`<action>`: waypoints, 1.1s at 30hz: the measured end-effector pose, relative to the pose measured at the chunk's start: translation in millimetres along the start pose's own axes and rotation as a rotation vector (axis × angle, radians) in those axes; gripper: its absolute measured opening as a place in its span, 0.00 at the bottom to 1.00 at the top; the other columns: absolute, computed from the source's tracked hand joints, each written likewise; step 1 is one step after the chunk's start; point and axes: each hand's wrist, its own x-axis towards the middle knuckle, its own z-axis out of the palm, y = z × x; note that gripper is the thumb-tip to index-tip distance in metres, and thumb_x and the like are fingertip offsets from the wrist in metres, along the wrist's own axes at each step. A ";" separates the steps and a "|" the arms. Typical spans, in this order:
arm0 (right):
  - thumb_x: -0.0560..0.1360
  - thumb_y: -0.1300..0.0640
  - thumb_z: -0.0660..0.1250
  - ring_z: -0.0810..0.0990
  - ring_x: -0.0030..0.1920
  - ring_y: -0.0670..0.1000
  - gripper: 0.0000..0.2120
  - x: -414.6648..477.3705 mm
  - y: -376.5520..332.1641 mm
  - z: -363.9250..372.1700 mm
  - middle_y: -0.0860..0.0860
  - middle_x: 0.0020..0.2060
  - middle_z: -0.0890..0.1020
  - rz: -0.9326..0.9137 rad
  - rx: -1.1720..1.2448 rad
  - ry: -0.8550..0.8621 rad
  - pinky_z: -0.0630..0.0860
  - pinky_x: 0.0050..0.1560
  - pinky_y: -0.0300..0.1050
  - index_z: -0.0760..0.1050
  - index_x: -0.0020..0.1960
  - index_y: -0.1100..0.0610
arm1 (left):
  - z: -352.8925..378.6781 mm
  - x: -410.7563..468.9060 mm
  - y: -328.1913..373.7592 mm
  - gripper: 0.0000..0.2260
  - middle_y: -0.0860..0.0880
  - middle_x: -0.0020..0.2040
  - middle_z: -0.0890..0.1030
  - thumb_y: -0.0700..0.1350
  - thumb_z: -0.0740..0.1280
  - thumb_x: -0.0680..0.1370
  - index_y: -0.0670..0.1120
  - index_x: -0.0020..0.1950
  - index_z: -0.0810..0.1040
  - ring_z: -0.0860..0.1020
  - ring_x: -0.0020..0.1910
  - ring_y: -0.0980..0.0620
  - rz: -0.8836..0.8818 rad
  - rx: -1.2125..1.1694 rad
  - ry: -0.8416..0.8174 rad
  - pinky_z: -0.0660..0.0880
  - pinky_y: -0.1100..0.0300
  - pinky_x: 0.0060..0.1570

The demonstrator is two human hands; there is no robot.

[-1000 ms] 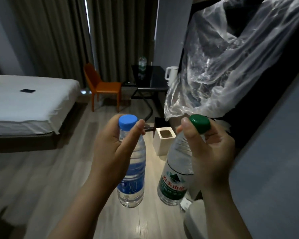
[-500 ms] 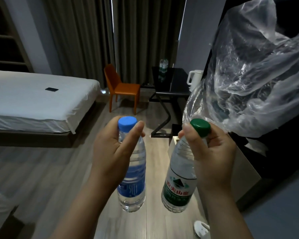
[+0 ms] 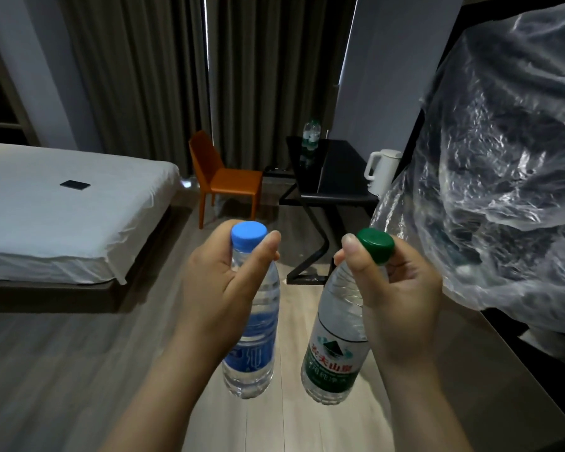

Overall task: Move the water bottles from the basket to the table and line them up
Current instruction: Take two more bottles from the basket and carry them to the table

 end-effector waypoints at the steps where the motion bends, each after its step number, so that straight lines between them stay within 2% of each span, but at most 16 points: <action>1: 0.72 0.47 0.70 0.78 0.34 0.50 0.13 9.4 6.6 6.3 0.53 0.33 0.81 0.011 0.007 0.003 0.74 0.38 0.35 0.79 0.38 0.58 | 0.9 10.4 -7.1 0.18 0.53 0.37 0.79 0.62 0.58 0.73 0.48 0.43 0.76 0.78 0.37 0.53 -0.008 -0.001 -0.003 0.74 0.62 0.37; 4: 0.71 0.47 0.70 0.79 0.35 0.49 0.13 38.6 27.2 22.5 0.52 0.33 0.81 0.012 0.010 0.008 0.75 0.38 0.36 0.79 0.38 0.57 | 7.0 42.6 -27.4 0.17 0.55 0.39 0.79 0.62 0.58 0.73 0.51 0.42 0.76 0.78 0.38 0.55 -0.023 -0.006 -0.013 0.74 0.65 0.37; 8: 0.71 0.48 0.70 0.79 0.36 0.43 0.13 81.7 61.4 42.1 0.51 0.34 0.82 0.010 0.013 0.002 0.73 0.40 0.30 0.80 0.39 0.59 | 26.6 87.8 -53.8 0.17 0.55 0.40 0.79 0.62 0.59 0.73 0.51 0.42 0.76 0.78 0.39 0.57 -0.026 -0.001 -0.015 0.74 0.71 0.38; 13: 0.72 0.51 0.71 0.79 0.37 0.42 0.11 148.1 107.0 59.9 0.50 0.35 0.82 -0.005 0.060 -0.055 0.73 0.40 0.29 0.80 0.40 0.59 | 64.0 151.5 -85.2 0.17 0.55 0.41 0.79 0.62 0.59 0.73 0.50 0.42 0.76 0.78 0.38 0.57 0.000 0.017 0.018 0.74 0.67 0.37; 17: 0.72 0.51 0.70 0.79 0.37 0.42 0.11 206.0 135.8 65.2 0.48 0.35 0.82 -0.008 0.072 -0.057 0.73 0.40 0.30 0.80 0.41 0.58 | 97.9 202.2 -100.2 0.18 0.55 0.41 0.78 0.61 0.59 0.73 0.48 0.43 0.76 0.78 0.39 0.59 0.010 0.049 0.027 0.73 0.72 0.38; 22: 0.72 0.51 0.72 0.79 0.37 0.40 0.09 265.1 174.3 66.9 0.45 0.34 0.82 -0.016 0.039 -0.044 0.72 0.38 0.28 0.81 0.41 0.57 | 135.1 250.6 -121.9 0.19 0.54 0.40 0.78 0.61 0.58 0.73 0.46 0.43 0.77 0.77 0.40 0.59 -0.003 0.029 0.047 0.72 0.74 0.38; 27: 0.70 0.46 0.70 0.79 0.36 0.41 0.13 302.2 209.1 79.4 0.48 0.35 0.83 0.015 0.014 -0.042 0.74 0.39 0.31 0.81 0.40 0.56 | 155.9 288.1 -147.1 0.17 0.53 0.41 0.78 0.61 0.59 0.74 0.48 0.42 0.77 0.77 0.40 0.57 -0.021 0.030 0.048 0.73 0.73 0.38; 33: 0.70 0.46 0.70 0.79 0.35 0.41 0.13 344.4 250.4 114.7 0.48 0.34 0.83 0.027 0.003 -0.050 0.73 0.38 0.30 0.81 0.40 0.56 | 168.5 343.8 -190.8 0.17 0.54 0.40 0.79 0.60 0.60 0.74 0.48 0.42 0.77 0.77 0.40 0.58 -0.029 0.021 0.038 0.72 0.74 0.39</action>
